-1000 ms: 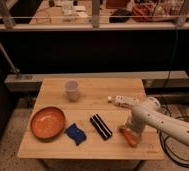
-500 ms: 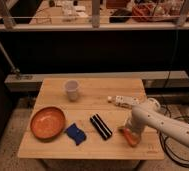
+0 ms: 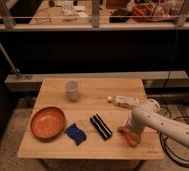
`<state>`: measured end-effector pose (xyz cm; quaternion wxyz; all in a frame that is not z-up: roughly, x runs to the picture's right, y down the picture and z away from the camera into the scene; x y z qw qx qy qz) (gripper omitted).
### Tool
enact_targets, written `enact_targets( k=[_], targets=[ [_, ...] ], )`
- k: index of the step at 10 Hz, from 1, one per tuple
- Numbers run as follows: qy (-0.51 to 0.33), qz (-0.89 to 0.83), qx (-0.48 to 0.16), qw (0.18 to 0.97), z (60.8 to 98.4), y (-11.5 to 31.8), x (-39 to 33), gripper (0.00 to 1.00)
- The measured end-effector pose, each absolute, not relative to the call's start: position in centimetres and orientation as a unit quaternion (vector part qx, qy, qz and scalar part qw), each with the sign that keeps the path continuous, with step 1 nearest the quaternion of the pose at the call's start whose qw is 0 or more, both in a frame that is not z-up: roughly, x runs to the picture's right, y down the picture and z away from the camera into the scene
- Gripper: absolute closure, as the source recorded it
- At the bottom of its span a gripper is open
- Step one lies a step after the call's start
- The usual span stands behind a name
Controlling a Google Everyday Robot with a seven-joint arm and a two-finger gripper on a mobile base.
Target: Place the pepper in the ceramic bowl
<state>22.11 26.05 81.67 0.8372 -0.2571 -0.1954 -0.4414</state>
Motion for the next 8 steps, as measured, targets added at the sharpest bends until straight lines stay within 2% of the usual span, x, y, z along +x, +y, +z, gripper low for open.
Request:
enact_targets(
  k=[3,5,6,8],
  targets=[
    [-0.197,-0.440,-0.256,0.838,81.74,26.14,22.01,0.45],
    [-0.196,-0.438,-0.257,0.839,81.48,26.13,22.28,0.51],
    [-0.196,-0.437,-0.257,0.839,81.34,26.01,22.27,0.58],
    [-0.198,-0.438,-0.257,0.838,81.02,25.88,22.12,0.79]
  ],
)
